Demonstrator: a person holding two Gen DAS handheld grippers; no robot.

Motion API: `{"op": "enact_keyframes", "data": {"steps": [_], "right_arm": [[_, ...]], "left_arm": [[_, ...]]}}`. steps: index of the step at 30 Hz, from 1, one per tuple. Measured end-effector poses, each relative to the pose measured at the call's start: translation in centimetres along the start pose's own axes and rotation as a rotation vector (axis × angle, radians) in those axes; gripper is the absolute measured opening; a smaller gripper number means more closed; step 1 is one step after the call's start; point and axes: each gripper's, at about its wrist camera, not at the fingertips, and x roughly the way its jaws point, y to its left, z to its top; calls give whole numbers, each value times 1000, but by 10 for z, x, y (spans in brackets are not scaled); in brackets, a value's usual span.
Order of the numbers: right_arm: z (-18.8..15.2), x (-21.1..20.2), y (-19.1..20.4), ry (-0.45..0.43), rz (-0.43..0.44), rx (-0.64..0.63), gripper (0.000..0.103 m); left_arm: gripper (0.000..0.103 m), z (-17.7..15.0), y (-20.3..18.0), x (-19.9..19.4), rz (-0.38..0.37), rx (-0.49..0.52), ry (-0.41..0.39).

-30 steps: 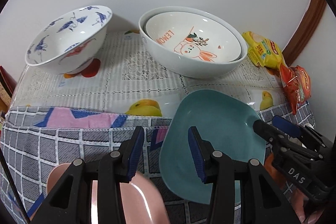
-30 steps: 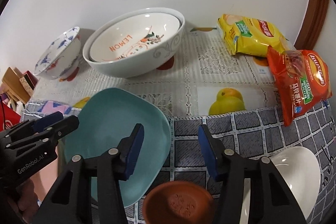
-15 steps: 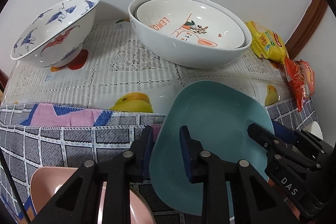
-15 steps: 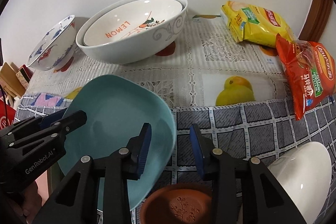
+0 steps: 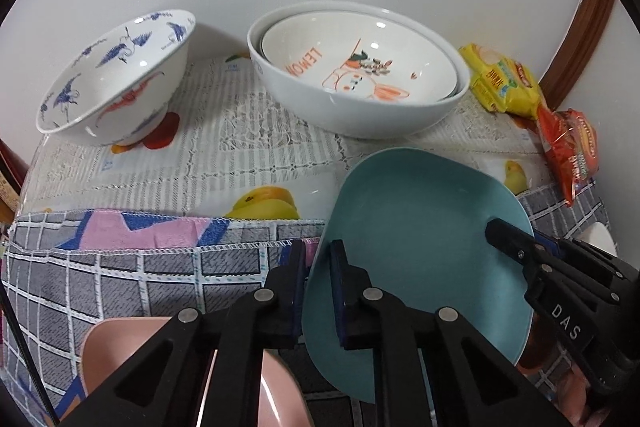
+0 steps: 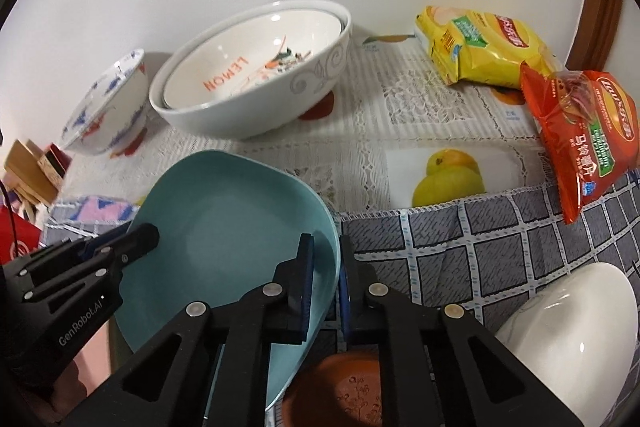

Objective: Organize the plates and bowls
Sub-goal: 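Move both tools to the teal square plate and close on its rim, then lift the teal plate with both tools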

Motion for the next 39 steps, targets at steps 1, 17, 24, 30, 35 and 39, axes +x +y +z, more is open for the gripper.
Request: {"op": "enact_keyframes", "data": {"steps": [1, 17, 24, 30, 35, 39], "right_arm": [[1, -4, 0, -7, 5, 5, 10], [-15, -98, 11, -107, 8, 41, 9], [-32, -135, 17, -147, 0, 42, 8], [-45, -156, 22, -162, 11, 51, 8], [-54, -167, 30, -174, 18, 49, 8], [-58, -172, 36, -178, 26, 48, 8]], "left_arm": [[12, 0, 0, -5, -2, -1, -7], [12, -18, -10, -92, -40, 8, -97], [12, -36, -14, -127, -46, 16, -129], [12, -50, -14, -148, -42, 16, -142], [12, -58, -11, -162, -37, 11, -154], [12, -62, -6, -169, -38, 5, -159]]}}
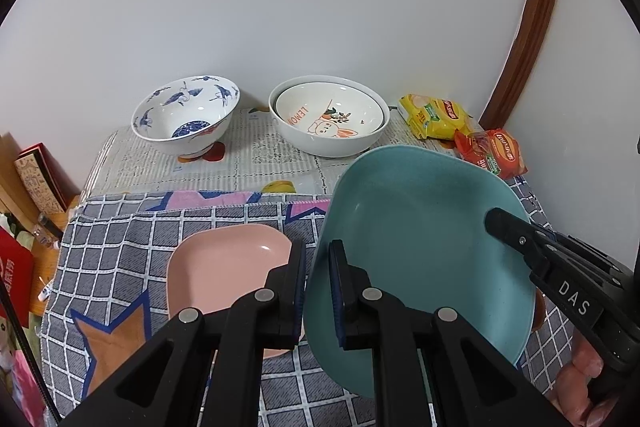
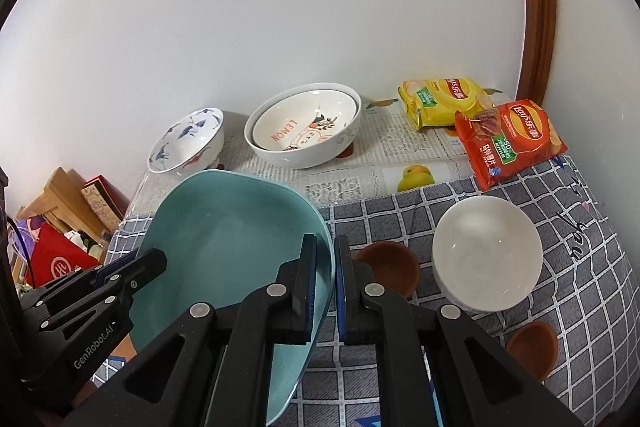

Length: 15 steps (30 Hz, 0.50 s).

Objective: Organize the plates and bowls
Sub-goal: 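Lift the teal plate with both tools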

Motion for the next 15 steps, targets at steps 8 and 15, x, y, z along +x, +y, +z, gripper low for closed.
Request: {"op": "enact_keyframes", "data": {"steps": [8, 15], "right_arm": [[-5, -6, 12, -7, 10, -4, 8], [-8, -7, 21, -2, 21, -14, 8]], "left_arm": [[12, -4, 8, -10, 10, -9, -7], [12, -8, 16, -17, 19, -25, -12]]}}
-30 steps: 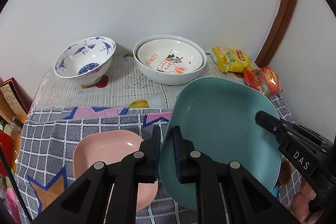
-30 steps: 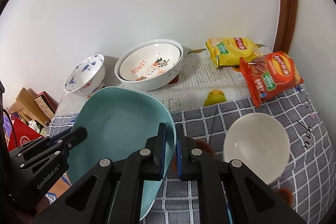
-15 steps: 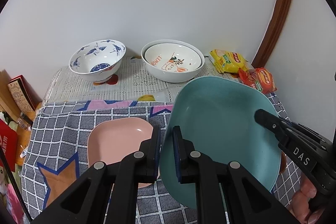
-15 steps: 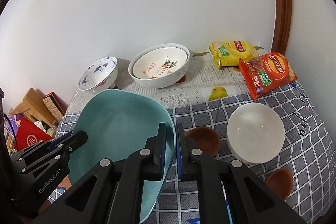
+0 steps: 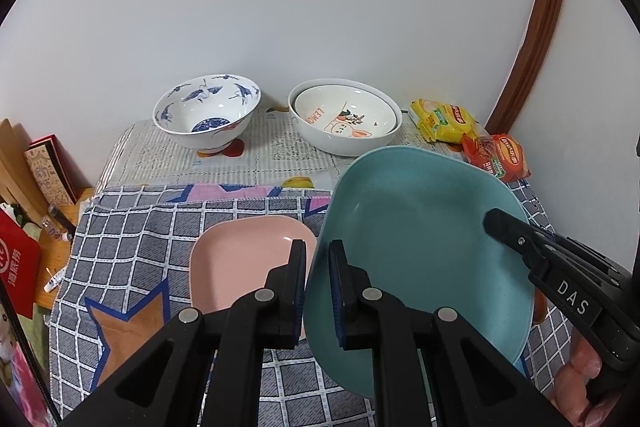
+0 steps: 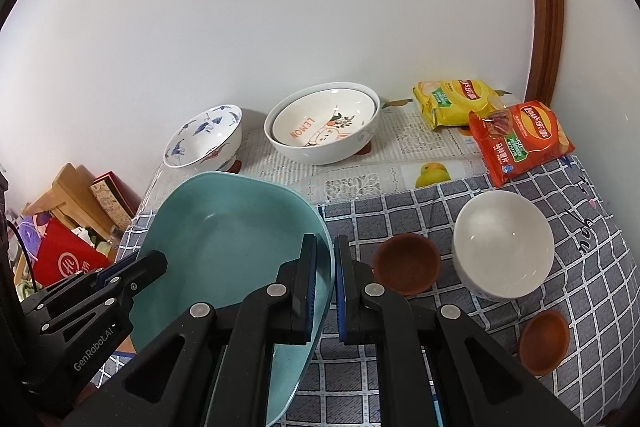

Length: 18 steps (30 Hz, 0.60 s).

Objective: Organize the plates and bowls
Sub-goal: 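Lift the teal plate with both tools, then carry the teal plate with both tools over the pink plate stack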

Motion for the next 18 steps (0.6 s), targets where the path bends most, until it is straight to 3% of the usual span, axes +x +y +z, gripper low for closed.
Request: {"op": "enact_keyframes", "data": {"steps": [18], "right_arm": [[-6, -1, 23, 4, 13, -27, 8]], "left_arm": [[12, -7, 19, -12, 19, -28, -11]]}}
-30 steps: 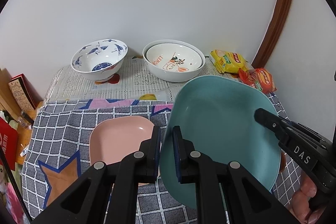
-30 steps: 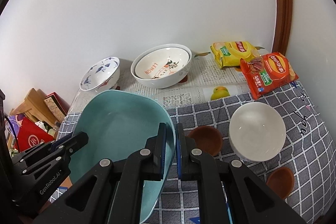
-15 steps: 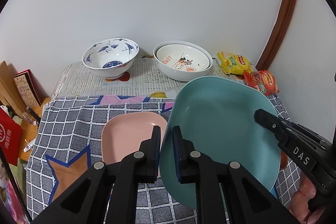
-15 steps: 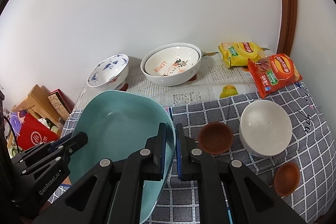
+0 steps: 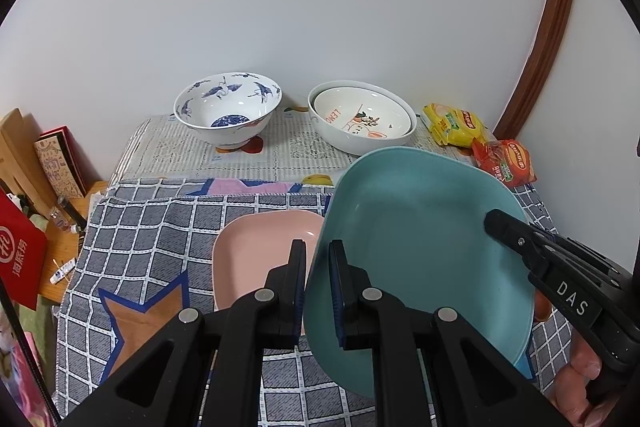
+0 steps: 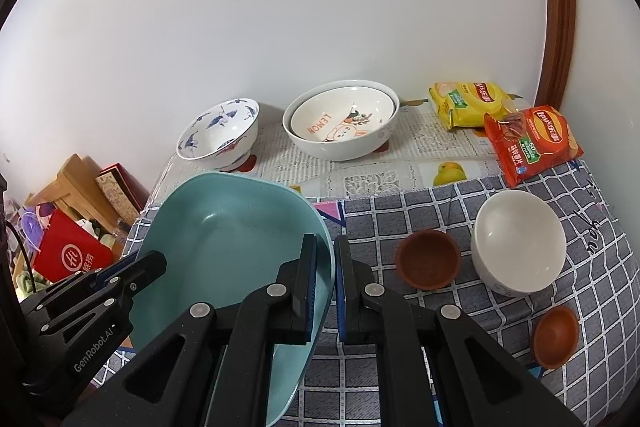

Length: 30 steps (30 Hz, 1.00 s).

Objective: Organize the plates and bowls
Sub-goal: 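Carry the teal plate with both tools over the pink plate stack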

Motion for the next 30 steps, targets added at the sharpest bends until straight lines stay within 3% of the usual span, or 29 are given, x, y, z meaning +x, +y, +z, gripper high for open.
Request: {"op": "enact_keyframes", "data": {"steps": [30], "right_arm": [[-5, 9, 23, 16, 2, -31, 8]], "left_arm": [[12, -3, 21, 0, 10, -35, 7]]}}
